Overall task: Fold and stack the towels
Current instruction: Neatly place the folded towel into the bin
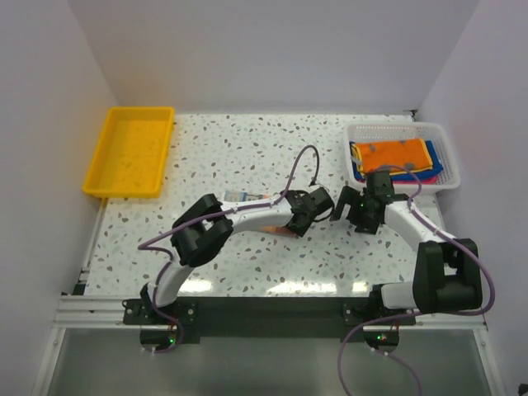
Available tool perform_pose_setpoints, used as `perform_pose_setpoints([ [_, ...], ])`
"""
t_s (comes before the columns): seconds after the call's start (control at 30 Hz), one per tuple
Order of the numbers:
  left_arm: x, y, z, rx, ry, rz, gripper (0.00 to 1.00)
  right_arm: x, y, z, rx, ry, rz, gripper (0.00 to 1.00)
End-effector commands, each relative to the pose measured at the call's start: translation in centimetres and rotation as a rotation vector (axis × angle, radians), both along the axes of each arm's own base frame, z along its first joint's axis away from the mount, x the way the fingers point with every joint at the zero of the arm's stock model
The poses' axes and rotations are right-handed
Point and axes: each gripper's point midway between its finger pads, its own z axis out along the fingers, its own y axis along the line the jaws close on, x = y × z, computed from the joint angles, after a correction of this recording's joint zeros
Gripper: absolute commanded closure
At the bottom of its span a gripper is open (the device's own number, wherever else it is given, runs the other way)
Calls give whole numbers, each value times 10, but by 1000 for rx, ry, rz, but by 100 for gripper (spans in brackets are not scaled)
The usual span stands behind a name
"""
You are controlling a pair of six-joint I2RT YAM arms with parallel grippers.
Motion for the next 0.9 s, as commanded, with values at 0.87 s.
perform_pose_setpoints([
  [0.87,11,-13,58,-339,10,80,94,40,142,1,636,-90,-231,2],
])
